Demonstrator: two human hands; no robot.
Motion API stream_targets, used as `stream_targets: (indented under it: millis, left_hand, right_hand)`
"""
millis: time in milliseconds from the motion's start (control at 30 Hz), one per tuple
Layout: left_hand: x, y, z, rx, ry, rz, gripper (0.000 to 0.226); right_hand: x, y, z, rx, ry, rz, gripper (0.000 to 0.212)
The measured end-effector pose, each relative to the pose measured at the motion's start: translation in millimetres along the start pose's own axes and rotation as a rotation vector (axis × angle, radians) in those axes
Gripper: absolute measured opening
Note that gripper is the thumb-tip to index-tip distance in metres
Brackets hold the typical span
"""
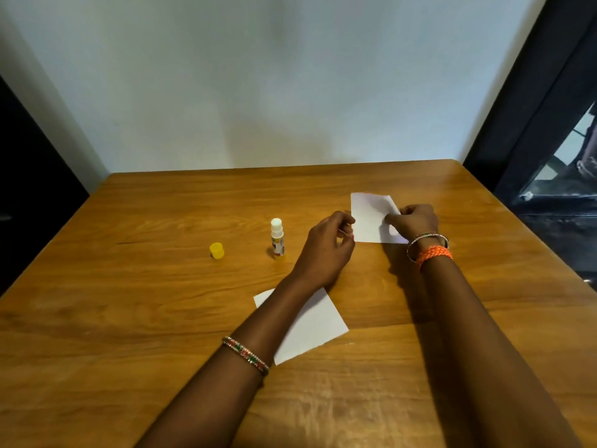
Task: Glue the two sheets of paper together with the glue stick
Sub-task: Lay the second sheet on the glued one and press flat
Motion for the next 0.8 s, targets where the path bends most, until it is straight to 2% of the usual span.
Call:
stream_targets:
  millis: [33,100,133,267,333,400,467,600,667,733,800]
  left_hand:
    - [-4.0,3.8,0.3,-0.032,0.032,0.018,0.026]
    - [-18.0,11.1,1.4,-0.089,0.089,0.022,0.029]
    - [-26.2,14.1,1.5,-0.108,0.118,0.015,0.029]
    - [-60.1,32.0,-1.3,-0.149,0.251,0.074,0.029]
    - [-73.8,44.8,1.2,-0.185,0.308,0.103,0.033]
    - [-88.7,54.4,4.5,-0.301,0.333,0.124,0.024]
    - [-105.2,61.7,4.3,-0.373,0.343,0.181,0.017]
    - [-133.8,80.0,-7.2,-0.392,0.396,0.344,0.018]
    - [-142.6,86.1,-12.4,-0.366,0.389,0.398,0.020]
    - [-149.4,87.8,-14.1,-0.141,0.319,0.414,0.019]
    - [-151.6,81.7,-14.8,0.302,0.190,0.326,0.016]
  right_hand:
    - [-10.1,4.6,-2.5,0.060,0.011,-0.034,0.011]
    - [-35.3,15.7,-9.3,0.180,0.014,-0.113,0.032]
    - [-48.8,20.1,-13.2,0.243,0.006,-0.173,0.035]
    - [-106.5,32.4,-15.3,0.545,-0.110,-0.517,0.015]
    - [-127.8,34.5,-12.8,0.573,-0.109,-0.648,0.014]
    - [-145.6,32.5,-8.3,0.553,-0.108,-0.710,0.017]
    - [-157.9,29.1,-5.2,0.550,-0.109,-0.677,0.015]
    - [-166.1,30.0,-0.9,0.629,-0.131,-0.465,0.016]
    - [-166.8,28.9,1.6,0.616,-0.142,-0.467,0.009]
    - [-167.9,27.8,4.4,0.595,-0.150,-0.456,0.012]
    - [-169.4,26.6,7.4,0.599,-0.169,-0.430,0.015]
Point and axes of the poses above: each hand's wrist, its own x-axis towards the middle knuckle, its own y-axis out of the back of the hand, z = x × y, the point moved 4 cm from there along x, towards the middle knuckle, and after that the axes turned 1 degree about -y, right-handed, at the moved point
